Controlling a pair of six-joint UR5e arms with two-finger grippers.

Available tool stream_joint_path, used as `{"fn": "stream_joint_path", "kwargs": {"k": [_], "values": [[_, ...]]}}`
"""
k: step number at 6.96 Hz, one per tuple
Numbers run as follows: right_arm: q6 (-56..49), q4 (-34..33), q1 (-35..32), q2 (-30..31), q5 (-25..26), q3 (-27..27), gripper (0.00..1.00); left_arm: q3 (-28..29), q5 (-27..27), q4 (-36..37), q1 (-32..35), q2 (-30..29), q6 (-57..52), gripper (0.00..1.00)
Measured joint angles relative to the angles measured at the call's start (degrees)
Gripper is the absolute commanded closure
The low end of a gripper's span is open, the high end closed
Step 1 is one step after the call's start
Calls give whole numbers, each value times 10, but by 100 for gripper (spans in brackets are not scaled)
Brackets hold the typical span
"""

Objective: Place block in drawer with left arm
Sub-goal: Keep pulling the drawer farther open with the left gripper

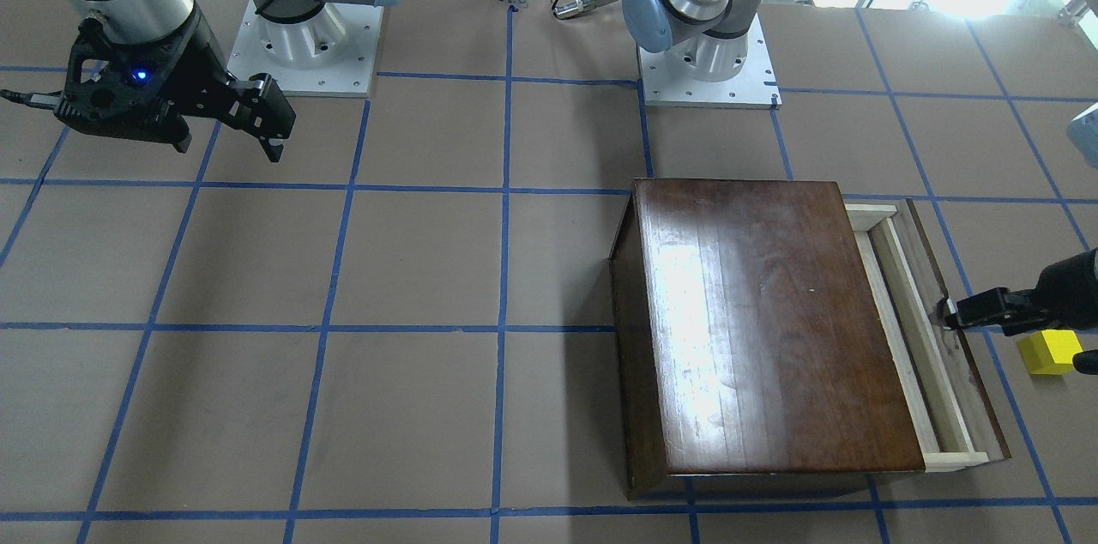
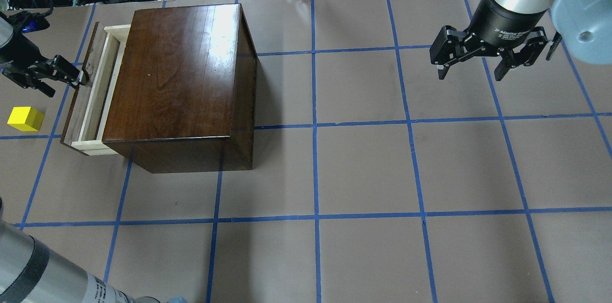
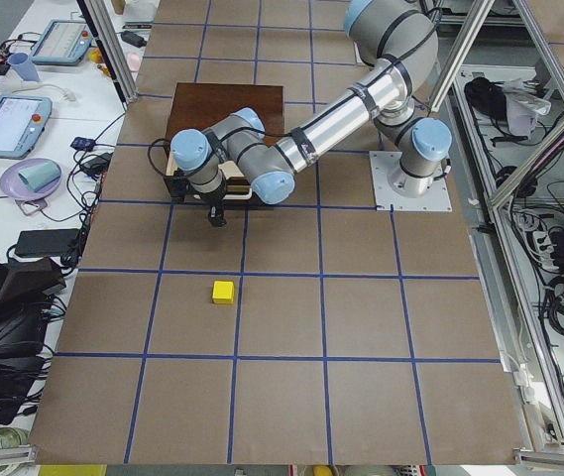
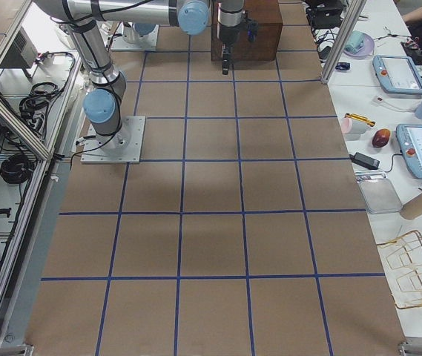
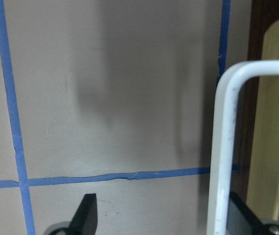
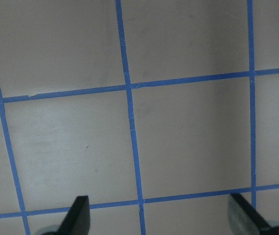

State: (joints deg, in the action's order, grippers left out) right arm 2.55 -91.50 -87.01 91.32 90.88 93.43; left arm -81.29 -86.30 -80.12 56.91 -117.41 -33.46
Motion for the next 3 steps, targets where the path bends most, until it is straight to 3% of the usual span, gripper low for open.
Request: {"fn": "stream_joint_path", "kwargs": {"k": [3], "values": [[0,0,0,0,0,0,0,2,-3,0,-2,-2,-1,10]]}}
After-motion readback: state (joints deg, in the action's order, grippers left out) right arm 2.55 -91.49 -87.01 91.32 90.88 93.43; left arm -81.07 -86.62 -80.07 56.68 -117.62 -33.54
